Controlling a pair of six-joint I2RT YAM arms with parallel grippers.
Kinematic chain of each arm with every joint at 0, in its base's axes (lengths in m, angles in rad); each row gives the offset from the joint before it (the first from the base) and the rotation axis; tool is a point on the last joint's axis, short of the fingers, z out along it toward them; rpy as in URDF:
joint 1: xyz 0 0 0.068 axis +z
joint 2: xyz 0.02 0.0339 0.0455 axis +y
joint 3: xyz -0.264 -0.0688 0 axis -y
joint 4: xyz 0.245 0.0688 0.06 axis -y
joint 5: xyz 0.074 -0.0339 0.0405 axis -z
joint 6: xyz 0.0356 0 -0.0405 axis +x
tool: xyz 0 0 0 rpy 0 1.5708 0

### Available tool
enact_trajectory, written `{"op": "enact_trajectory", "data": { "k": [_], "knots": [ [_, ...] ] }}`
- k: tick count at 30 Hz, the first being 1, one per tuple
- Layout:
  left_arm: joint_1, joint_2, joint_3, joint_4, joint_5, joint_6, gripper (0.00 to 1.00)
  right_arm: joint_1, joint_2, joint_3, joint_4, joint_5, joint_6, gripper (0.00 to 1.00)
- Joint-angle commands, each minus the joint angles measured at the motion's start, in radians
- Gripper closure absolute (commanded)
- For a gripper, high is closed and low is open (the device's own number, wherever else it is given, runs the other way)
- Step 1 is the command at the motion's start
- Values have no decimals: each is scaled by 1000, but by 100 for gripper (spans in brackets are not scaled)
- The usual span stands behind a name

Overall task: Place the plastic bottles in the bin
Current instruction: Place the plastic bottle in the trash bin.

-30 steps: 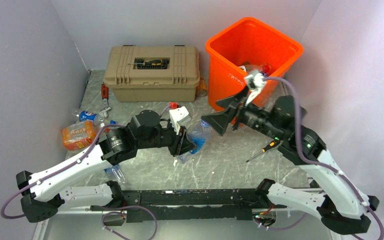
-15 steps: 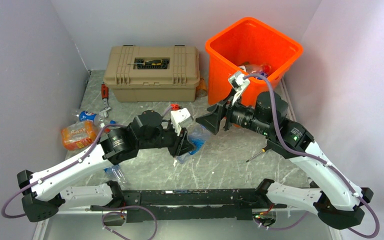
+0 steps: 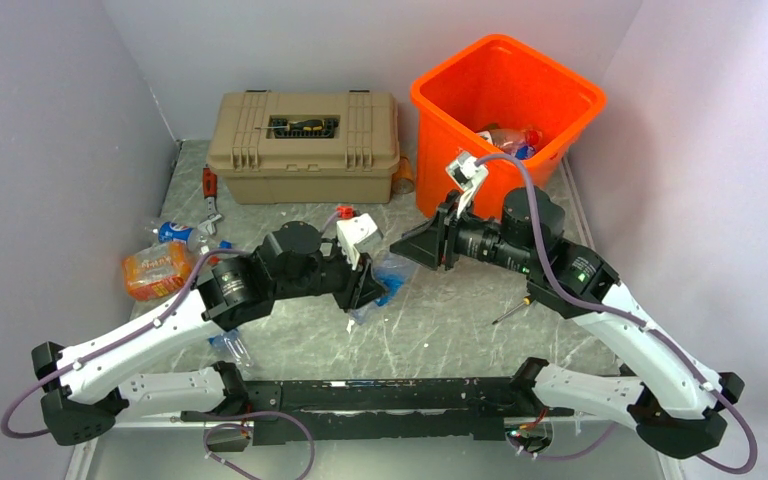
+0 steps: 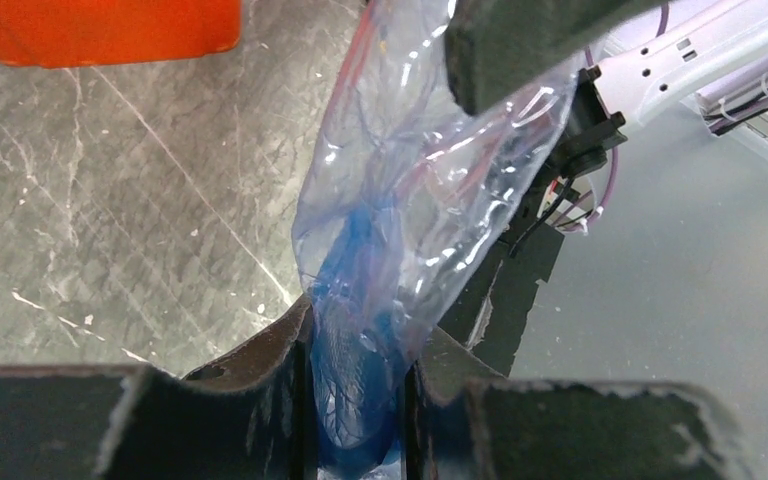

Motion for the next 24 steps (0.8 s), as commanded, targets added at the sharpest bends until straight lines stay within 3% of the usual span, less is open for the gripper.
{"op": "enact_trajectory", "data": {
  "k": [1, 2, 3, 4, 9, 13, 17, 20, 24],
  "knots": [
    [-3, -36, -1, 39, 16, 10, 62, -4, -32, -13, 57, 17, -1, 98],
    [-3, -43, -4, 35, -1, 5, 39, -4, -40, -9, 59, 30, -6, 100],
    [-3, -54, -4, 29, -25, 3, 9, -4, -52, 0, 60, 50, -13, 100],
    [-3, -69, -4, 21, -49, 7, 2, -4, -63, 17, 56, 83, -26, 100],
    [-3, -203, 16, -36, -244, 68, 1, -4, -129, 161, 71, 380, -135, 100],
    [-4, -309, 16, -17, -433, 170, 1, -3, -164, 177, 238, 683, -256, 100],
    [-3, -348, 0, -4, -639, 295, 1, -6, -102, 194, 427, 987, -468, 100],
    [-3, -356, -56, 30, -785, 319, 1, -10, -10, 217, 565, 1133, -618, 100],
    [-3, -384, -169, 112, -888, 337, 2, -66, 67, 224, 717, 1170, -684, 100]
  ]
}}
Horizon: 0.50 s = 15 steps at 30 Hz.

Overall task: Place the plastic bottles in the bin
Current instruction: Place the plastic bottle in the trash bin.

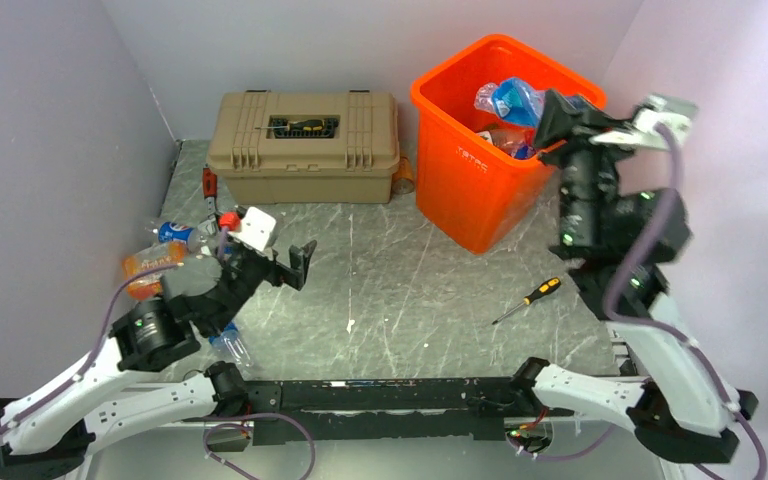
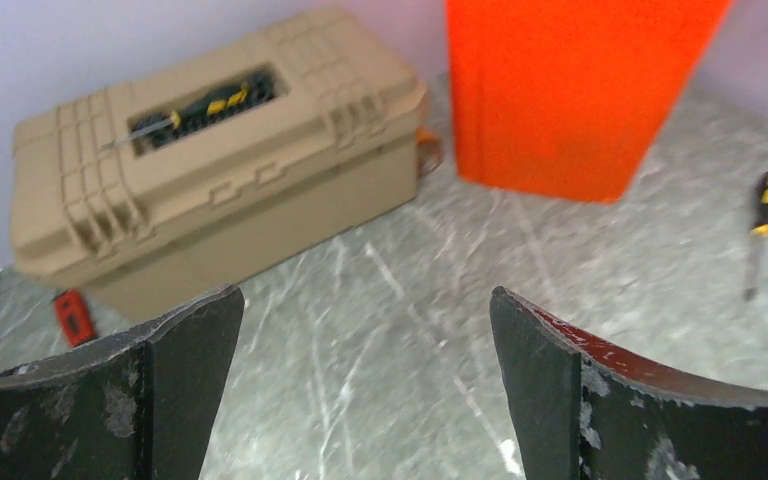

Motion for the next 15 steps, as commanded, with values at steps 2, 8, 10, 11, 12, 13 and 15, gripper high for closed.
{"op": "enact_trajectory", "data": {
  "k": [2, 8, 10, 11, 12, 13, 15],
  "knots": [
    [-3, -37, -143, 122, -215, 80, 2, -126, 137, 30, 174, 134, -118, 100],
    [3, -127, -215, 137, -226, 50, 2, -404, 223, 27, 124, -43, 125, 100],
    [11, -150, -232, 132, -218, 47, 2, -486, 251, 7, 130, -111, 246, 100],
    [13, -158, -236, 125, -218, 45, 2, -517, 266, 0, 129, -145, 294, 100],
    [14, -164, -238, 122, -220, 47, 2, -550, 282, -8, 134, -174, 335, 100],
    [15, -167, -239, 116, -224, 49, 2, -573, 300, -16, 143, -191, 371, 100],
    [15, -172, -240, 106, -229, 48, 2, -608, 342, -23, 157, -221, 428, 100]
  ]
}}
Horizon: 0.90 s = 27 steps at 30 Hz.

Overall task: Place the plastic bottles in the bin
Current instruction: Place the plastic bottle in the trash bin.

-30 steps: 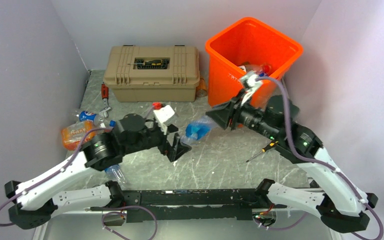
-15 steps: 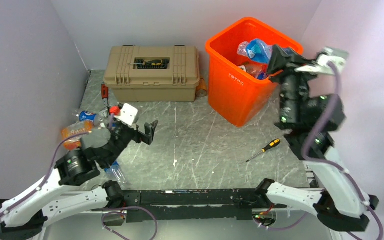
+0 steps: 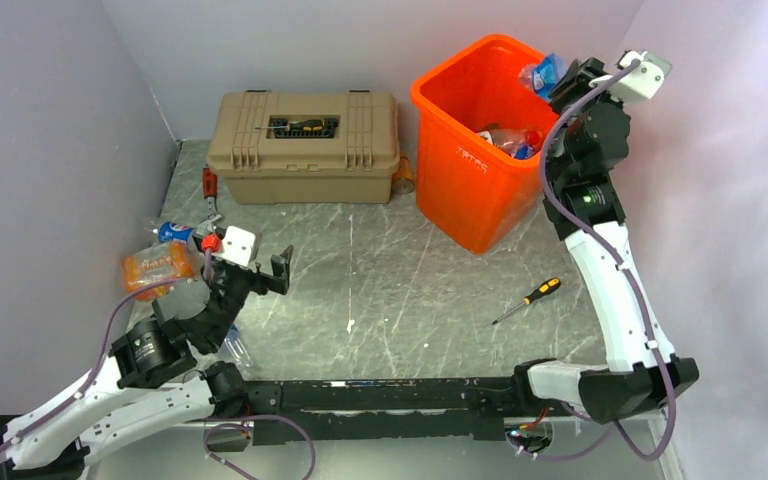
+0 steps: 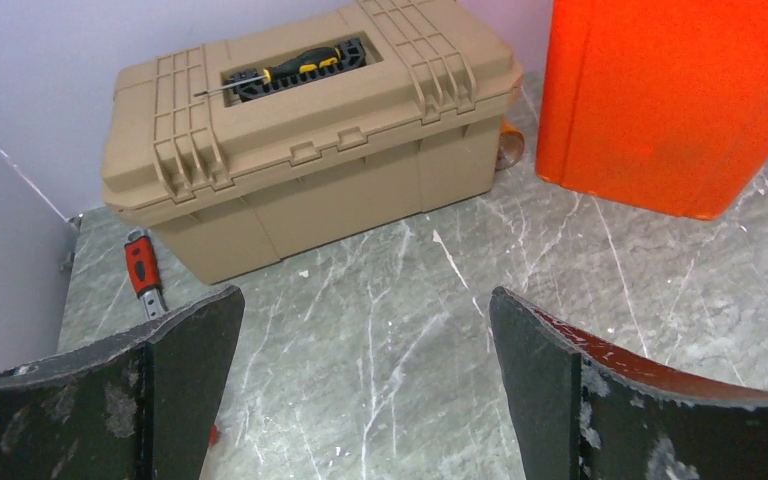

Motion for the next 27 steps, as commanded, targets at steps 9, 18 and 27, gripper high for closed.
{"op": "enact_trajectory", "data": {
  "k": [9, 18, 27],
  "knots": [
    [6, 9, -14, 18, -19, 29, 2, -155, 236, 33, 75, -298, 388, 100],
    [8, 44, -8, 5, -1, 33, 2, -160, 307, 90, -49, -324, 393, 47],
    [9, 58, -8, 6, -24, 29, 1, -159, 182, 87, -107, -268, 363, 0]
  ]
}}
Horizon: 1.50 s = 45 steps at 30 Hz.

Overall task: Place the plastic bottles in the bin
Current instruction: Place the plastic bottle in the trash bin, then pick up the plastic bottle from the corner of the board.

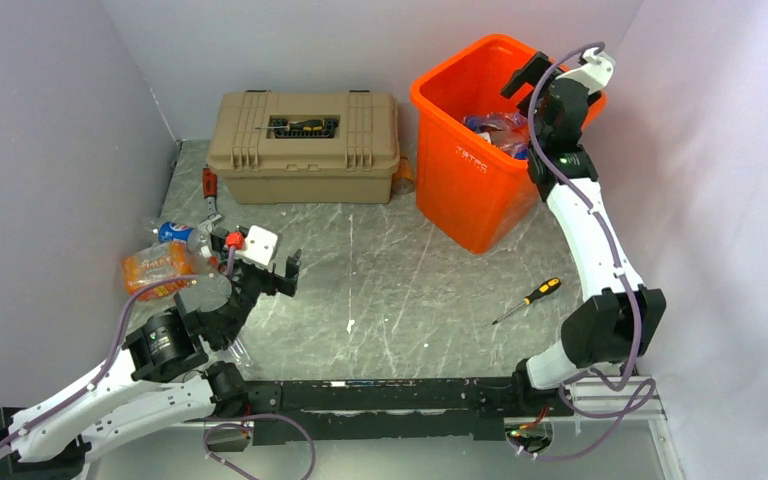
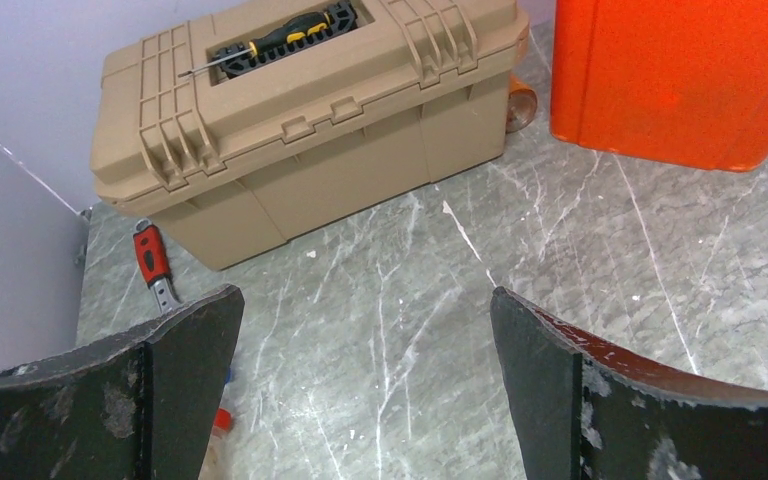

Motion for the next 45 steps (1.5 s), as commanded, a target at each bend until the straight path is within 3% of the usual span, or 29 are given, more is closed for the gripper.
{"op": "enact_trajectory", "data": {
  "k": [1, 5, 8, 12, 18, 21, 25, 28, 32, 36, 39, 45],
  "knots": [
    [7, 10, 7, 17, -31, 5, 1, -3, -143, 38, 2, 19, 1, 0],
    [13, 26, 8, 18, -98, -12, 1, 21, -258, 31, 2, -89, 68, 0],
    [14, 40, 1, 30, -161, -6, 1, 114, -371, -42, 23, -188, 35, 0],
    [14, 67, 6, 12, -239, -43, 0, 330, -512, -217, 54, -300, -47, 0],
    [37, 153, 91, -149, -270, -240, 1, 483, -651, -567, 64, -453, -25, 2],
    [163, 242, 122, -240, -139, -353, 1, 532, -681, -717, 85, -493, 1, 3],
    [487, 383, 142, -280, 225, -507, 1, 569, -703, -894, 125, -508, 57, 4],
    [672, 446, 164, -284, 351, -599, 1, 605, -700, -980, 154, -535, 86, 4],
    [830, 496, 192, -306, 348, -668, 1, 666, -675, -1064, 189, -534, 112, 4],
    [973, 632, 253, -448, 311, -724, 1, 719, -643, -1134, 261, -519, 140, 4],
    [998, 681, 228, -465, 304, -717, 0, 750, -619, -1157, 299, -501, 147, 4],
    [999, 628, 73, -359, 311, -611, 1, 798, -586, -1146, 307, -484, 127, 5]
  ]
}}
